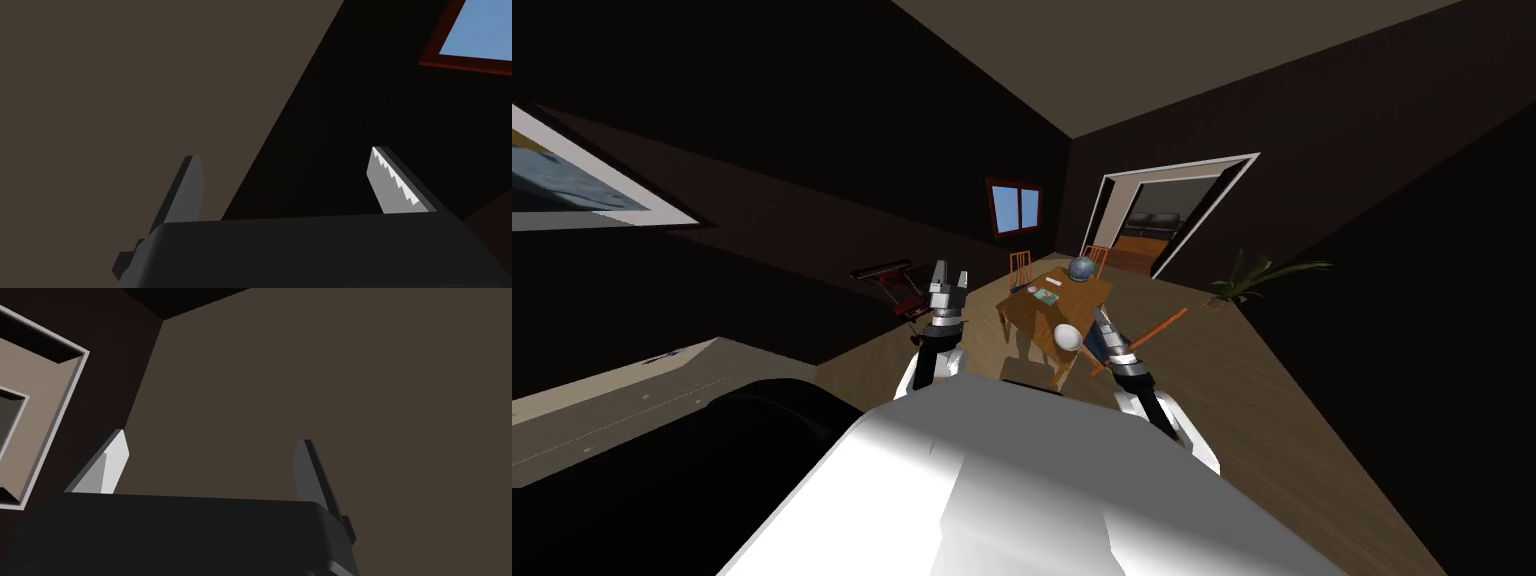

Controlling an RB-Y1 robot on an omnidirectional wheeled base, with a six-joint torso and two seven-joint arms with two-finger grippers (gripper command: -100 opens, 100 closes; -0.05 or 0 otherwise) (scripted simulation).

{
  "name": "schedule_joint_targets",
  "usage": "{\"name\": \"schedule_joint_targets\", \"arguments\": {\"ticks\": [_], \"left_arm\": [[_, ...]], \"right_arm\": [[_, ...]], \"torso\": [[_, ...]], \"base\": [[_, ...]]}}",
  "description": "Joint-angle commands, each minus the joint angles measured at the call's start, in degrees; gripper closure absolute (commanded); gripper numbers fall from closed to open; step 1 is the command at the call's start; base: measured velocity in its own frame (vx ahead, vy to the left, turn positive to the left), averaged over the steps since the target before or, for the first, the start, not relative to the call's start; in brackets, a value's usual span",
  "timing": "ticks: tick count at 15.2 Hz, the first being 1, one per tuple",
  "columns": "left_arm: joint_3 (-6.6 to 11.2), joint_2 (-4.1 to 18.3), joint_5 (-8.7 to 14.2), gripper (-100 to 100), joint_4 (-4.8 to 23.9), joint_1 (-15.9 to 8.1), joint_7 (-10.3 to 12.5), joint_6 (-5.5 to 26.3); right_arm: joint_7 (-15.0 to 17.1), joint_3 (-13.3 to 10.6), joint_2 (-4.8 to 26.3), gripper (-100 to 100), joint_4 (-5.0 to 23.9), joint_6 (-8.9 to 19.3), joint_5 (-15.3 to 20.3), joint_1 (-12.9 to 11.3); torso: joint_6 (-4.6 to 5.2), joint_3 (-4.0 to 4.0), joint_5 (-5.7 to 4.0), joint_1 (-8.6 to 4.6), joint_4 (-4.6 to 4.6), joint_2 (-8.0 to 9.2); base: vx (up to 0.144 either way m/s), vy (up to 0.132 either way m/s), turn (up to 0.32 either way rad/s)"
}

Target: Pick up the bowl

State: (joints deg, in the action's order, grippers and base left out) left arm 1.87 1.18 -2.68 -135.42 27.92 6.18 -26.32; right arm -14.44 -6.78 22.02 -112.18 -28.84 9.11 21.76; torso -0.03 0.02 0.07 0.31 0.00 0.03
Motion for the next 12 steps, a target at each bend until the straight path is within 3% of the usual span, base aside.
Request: {"name": "schedule_joint_targets", "arguments": {"ticks": [1,6,7,8,9,12], "left_arm": [[0.00,0.0,0.0,0,0.0,0.0,0.0,0.0],[0.00,0.0,0.0,0,0.0,0.0,0.0,0.0],[0.00,0.0,0.0,0,0.0,0.0,0.0,0.0],[0.01,0.0,0.0,0,0.0,0.0,0.0,0.0],[0.00,0.0,0.0,0,0.0,0.0,0.0,0.0],[0.00,0.0,0.0,0,0.0,0.0,0.0,0.0]], "right_arm": [[-0.7,-0.6,1.9,-100,2.1,0.1,0.7,-0.5],[-3.5,-3.4,8.3,-100,8.3,0.8,4.0,-1.7],[-3.5,-3.4,8.3,-100,9.1,0.8,4.0,-1.7],[-4.5,-4.4,10.5,-100,10.6,1.0,5.2,-2.1],[-4.5,-4.4,10.5,-100,11.6,1.0,5.2,-2.1],[-6.5,-6.4,14.7,-100,16.2,1.5,7.6,-2.7]], "torso": [[0.00,0.00,0.00,0.00,0.00,0.00],[0.01,0.03,-0.01,-0.06,0.01,0.05],[0.01,0.04,-0.01,-0.06,0.01,0.07],[0.02,0.03,-0.02,-0.08,0.01,0.06],[0.00,0.04,-0.02,-0.08,0.01,0.07],[-0.02,-0.07,0.03,0.16,-0.02,-0.14]], "base": [[-0.003,0.077,0.108],[-0.014,0.071,0.110],[-0.011,0.051,0.053],[-0.021,0.058,0.120],[-0.013,0.077,0.141],[0.048,0.126,0.233]]}}
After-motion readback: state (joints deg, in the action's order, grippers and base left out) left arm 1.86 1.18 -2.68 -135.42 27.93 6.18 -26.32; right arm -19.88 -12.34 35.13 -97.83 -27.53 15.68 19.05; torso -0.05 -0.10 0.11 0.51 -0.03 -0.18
